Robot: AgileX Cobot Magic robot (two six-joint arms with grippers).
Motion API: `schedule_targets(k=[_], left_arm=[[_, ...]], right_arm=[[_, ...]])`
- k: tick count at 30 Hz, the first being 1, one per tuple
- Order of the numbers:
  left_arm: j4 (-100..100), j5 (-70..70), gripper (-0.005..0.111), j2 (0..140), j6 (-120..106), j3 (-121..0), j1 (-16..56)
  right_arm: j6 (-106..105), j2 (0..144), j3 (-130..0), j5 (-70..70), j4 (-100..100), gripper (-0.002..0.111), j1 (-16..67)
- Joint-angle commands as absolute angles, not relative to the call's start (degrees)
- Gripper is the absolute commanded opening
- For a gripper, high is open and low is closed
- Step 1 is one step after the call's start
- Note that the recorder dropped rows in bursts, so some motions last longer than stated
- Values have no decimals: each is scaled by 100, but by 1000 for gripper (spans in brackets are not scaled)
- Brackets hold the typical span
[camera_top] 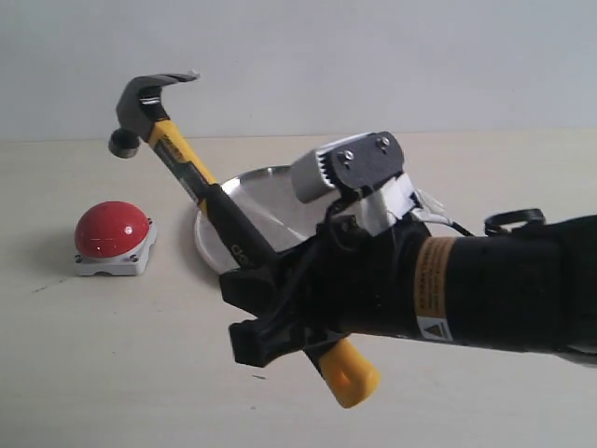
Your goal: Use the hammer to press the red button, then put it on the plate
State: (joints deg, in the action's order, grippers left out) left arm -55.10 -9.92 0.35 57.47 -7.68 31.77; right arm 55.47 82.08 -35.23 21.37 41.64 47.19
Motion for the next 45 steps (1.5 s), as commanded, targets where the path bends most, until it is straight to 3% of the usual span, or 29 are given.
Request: schedule_targets(k=[1, 7, 12, 19, 28, 45], left_arm=[[-6426, -1423, 0, 0, 6893, -728, 2501], [-7435, -1703, 0, 0, 8493, -276, 1499], [-7462, -1045, 0, 0, 8605, 0, 1104], [-8024, 121, 0, 0, 8306, 0, 1080], [-7097, -2168, 0, 0, 8306, 0, 1080], [-7017, -1722, 0, 0, 8602, 0, 1080]], right_arm=[[5854, 8612, -4234, 1853, 4537, 0, 4977], [5842, 9500, -4896, 1851, 4558, 0, 5067], [5856, 10332, -5445, 1615, 4755, 0, 5067], [5856, 10935, -5993, 1574, 4925, 0, 5067], [5817, 10997, -6906, 285, 5203, 0, 5067], [5817, 11373, -7366, 76, 5276, 0, 5067]])
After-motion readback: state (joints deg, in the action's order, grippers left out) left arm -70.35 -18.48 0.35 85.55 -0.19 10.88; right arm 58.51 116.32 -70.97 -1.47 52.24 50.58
